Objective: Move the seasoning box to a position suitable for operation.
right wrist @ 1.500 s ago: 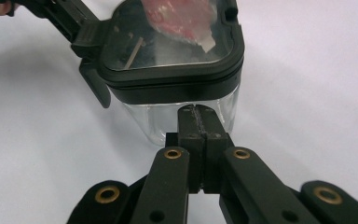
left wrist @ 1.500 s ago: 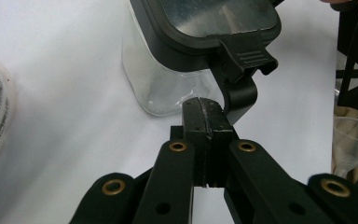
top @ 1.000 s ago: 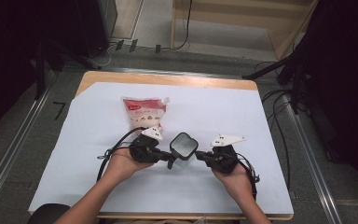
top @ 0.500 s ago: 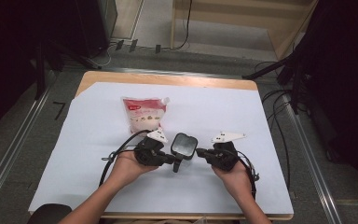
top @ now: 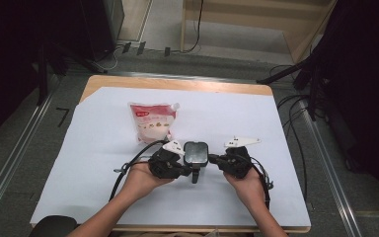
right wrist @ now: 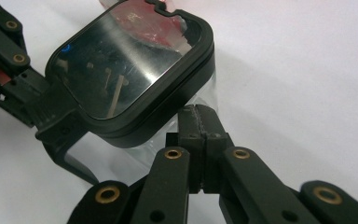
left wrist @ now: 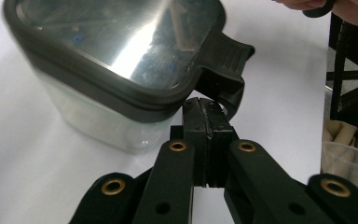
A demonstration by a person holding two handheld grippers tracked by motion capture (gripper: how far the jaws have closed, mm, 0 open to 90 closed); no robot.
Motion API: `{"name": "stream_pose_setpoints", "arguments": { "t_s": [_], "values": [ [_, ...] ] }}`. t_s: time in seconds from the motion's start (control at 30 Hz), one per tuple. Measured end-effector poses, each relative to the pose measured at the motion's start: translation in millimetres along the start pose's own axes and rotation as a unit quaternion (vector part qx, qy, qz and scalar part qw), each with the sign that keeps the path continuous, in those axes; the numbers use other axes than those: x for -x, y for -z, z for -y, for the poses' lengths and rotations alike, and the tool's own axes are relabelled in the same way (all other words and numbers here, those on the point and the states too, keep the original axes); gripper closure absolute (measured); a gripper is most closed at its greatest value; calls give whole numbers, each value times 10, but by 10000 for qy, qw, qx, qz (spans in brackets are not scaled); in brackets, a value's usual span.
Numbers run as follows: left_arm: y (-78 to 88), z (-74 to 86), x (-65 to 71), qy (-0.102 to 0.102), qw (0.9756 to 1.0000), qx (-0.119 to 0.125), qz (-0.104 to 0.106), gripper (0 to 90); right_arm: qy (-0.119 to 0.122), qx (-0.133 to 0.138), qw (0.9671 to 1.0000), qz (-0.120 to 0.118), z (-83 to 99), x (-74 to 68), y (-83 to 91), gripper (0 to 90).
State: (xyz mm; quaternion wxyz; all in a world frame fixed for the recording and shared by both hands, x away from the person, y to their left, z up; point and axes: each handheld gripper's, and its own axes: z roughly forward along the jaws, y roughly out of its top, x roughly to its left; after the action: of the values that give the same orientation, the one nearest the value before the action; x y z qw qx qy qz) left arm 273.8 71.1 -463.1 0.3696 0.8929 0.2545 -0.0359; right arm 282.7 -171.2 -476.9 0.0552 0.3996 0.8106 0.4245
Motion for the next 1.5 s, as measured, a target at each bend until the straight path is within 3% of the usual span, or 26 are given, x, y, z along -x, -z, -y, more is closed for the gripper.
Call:
{"name": "stream_pose_setpoints", "arguments": {
  "t_s": [0.3,0.6,0.7,0.97,1.13,1.27,1.5],
  "values": [
    [-114,-58,67,21,9998,102,147,900,-31,-26,10000,26,-3,25,7,900],
    [-175,-101,109,-69,9997,54,217,900,-27,9,10000,44,6,37,69,900],
    [-167,-106,87,-65,9993,12,356,879,-13,24,10000,47,19,23,111,900],
    [-21,-75,77,-85,9989,-123,442,809,27,16,10000,14,59,-33,197,900],
    [117,-53,16,-102,9992,-143,369,717,15,-8,10000,17,79,-72,248,900],
    [232,-34,-78,-2,9994,-2,343,638,-18,18,10000,-10,99,-94,296,900],
    [363,-10,-155,-105,9994,169,276,554,13,22,10000,-95,138,-179,350,900]
  ]
}}
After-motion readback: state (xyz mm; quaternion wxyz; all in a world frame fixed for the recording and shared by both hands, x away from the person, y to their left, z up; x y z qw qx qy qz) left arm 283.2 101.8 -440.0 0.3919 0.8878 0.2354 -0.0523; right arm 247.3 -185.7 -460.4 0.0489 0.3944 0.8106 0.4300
